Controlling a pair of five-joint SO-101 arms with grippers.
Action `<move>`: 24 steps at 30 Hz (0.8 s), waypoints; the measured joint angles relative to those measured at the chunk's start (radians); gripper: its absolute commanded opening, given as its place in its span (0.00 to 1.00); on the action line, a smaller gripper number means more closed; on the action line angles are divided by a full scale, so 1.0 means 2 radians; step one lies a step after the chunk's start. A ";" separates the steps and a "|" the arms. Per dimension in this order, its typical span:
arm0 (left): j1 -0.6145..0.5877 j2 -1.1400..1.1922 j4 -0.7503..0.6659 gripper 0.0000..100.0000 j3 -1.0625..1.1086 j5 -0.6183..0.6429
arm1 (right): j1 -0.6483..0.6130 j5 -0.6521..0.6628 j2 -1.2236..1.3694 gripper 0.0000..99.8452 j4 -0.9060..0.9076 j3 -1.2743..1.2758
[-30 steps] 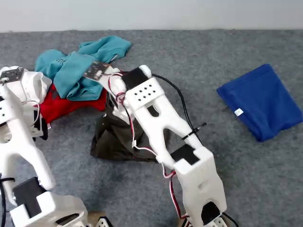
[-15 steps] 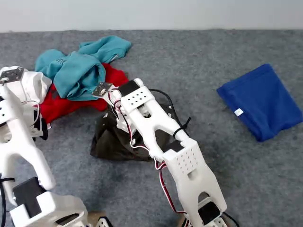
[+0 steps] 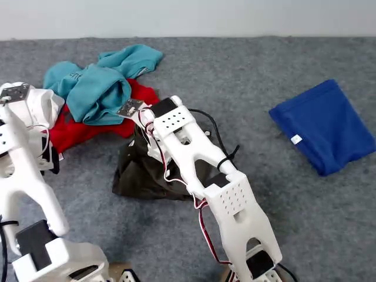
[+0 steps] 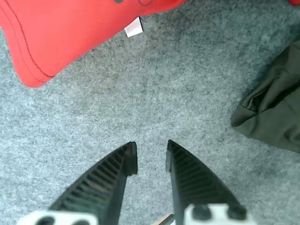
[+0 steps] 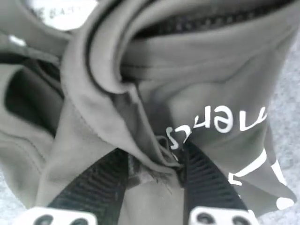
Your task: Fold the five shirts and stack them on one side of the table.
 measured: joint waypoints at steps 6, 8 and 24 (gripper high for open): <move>0.000 0.000 0.000 0.12 0.000 0.000 | 0.001 0.000 -0.028 0.14 0.019 0.001; 0.000 0.000 0.000 0.12 0.000 0.000 | 0.001 0.000 -0.034 0.14 0.031 0.001; 0.000 0.000 0.000 0.12 0.000 0.000 | 0.001 0.000 -0.035 0.13 0.064 0.003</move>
